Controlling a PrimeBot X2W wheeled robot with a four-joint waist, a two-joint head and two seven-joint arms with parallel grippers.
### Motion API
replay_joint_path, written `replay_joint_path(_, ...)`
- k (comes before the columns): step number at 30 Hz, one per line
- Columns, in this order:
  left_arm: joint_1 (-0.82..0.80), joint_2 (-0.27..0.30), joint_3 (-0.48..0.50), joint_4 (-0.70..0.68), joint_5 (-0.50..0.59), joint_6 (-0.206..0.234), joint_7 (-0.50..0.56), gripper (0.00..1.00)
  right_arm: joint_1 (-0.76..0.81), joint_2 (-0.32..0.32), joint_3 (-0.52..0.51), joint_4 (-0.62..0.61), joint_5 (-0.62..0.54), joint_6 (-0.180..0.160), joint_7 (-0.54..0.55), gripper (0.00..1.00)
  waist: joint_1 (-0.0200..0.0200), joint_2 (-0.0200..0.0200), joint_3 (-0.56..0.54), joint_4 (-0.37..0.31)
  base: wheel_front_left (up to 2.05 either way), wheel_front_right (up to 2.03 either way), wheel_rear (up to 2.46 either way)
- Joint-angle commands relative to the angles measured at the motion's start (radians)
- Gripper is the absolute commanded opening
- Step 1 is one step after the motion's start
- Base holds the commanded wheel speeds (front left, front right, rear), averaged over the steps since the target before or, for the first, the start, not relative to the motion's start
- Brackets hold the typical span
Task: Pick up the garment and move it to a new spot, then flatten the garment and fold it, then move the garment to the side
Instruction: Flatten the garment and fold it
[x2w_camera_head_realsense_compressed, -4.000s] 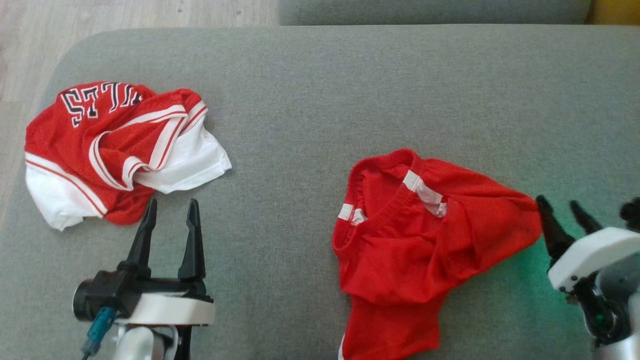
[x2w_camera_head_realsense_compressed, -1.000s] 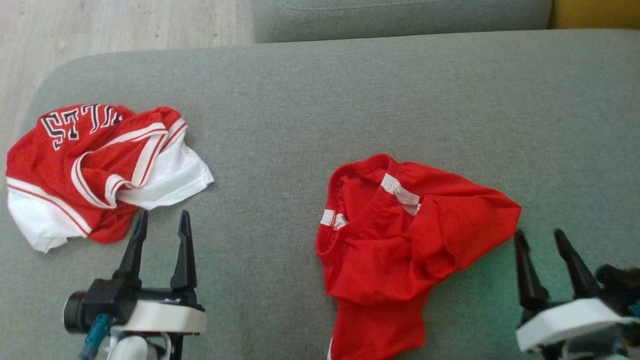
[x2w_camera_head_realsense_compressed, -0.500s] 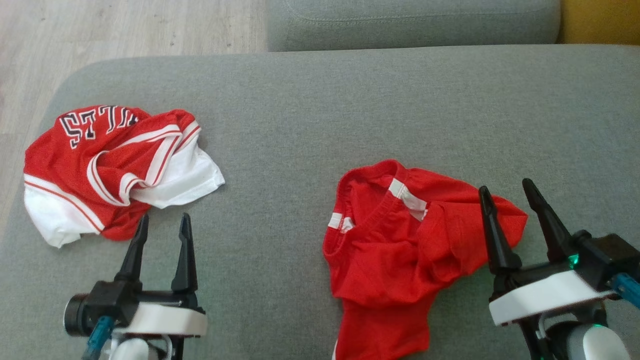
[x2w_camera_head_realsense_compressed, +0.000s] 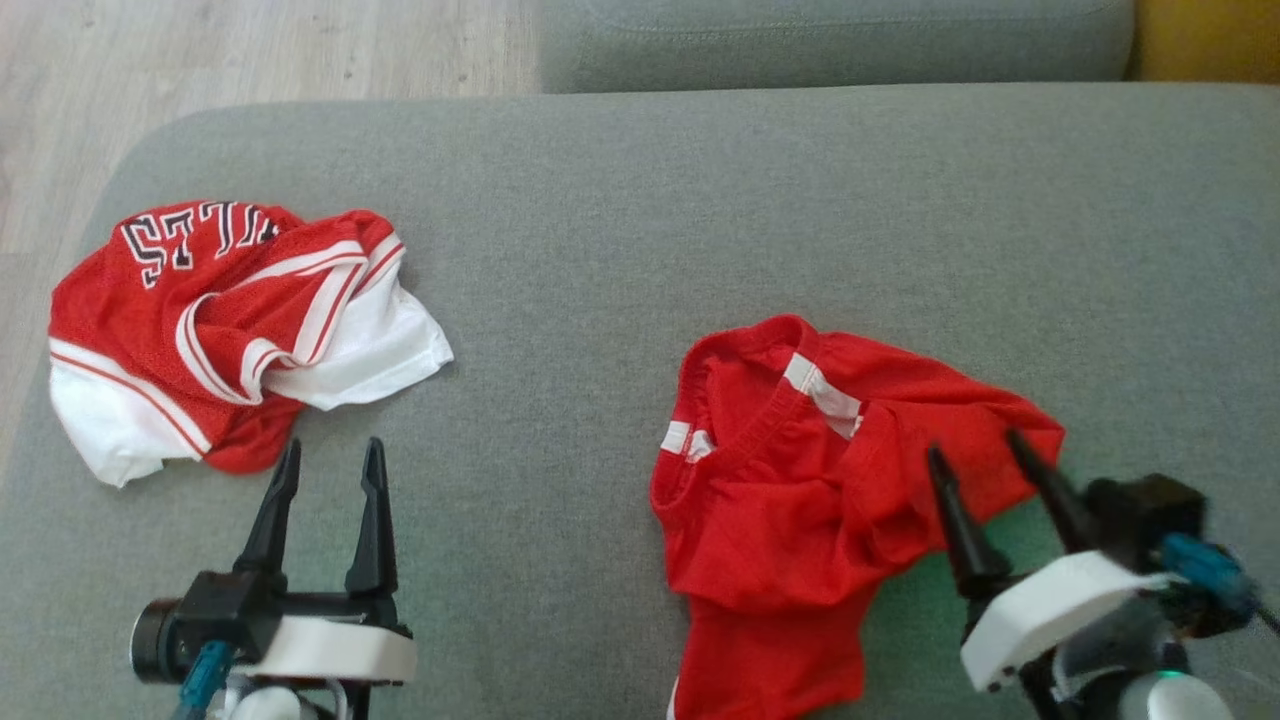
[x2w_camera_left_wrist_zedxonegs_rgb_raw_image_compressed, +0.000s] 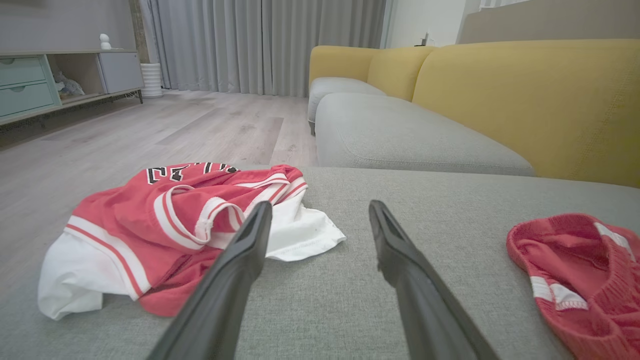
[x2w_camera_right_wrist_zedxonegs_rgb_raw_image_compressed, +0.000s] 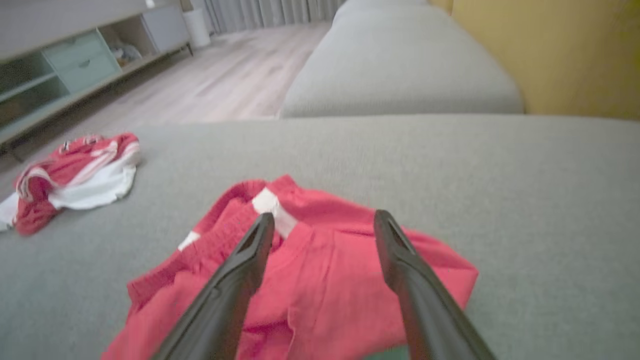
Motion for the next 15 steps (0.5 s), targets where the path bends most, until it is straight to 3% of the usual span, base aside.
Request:
replay_joint_path(1, -0.034, 0.015, 0.025, -0.030, -0.001, 0.001, -0.010, 1.00, -0.038, -0.013, 0.033, -0.026, -0.004, -0.001, 0.018, 1.00, 0.0000, 0.0000, 0.005, 0.002, 0.00, 0.00, 0.00)
replay_joint_path(15, -0.071, -0.002, 0.003, -0.018, -0.018, -0.005, -0.010, 1.00, -0.233, -0.133, 0.145, 0.144, -0.019, -0.001, 0.385, 1.00, 0.0000, 0.0000, 0.052, 0.044, 0.00, 0.00, 0.00)
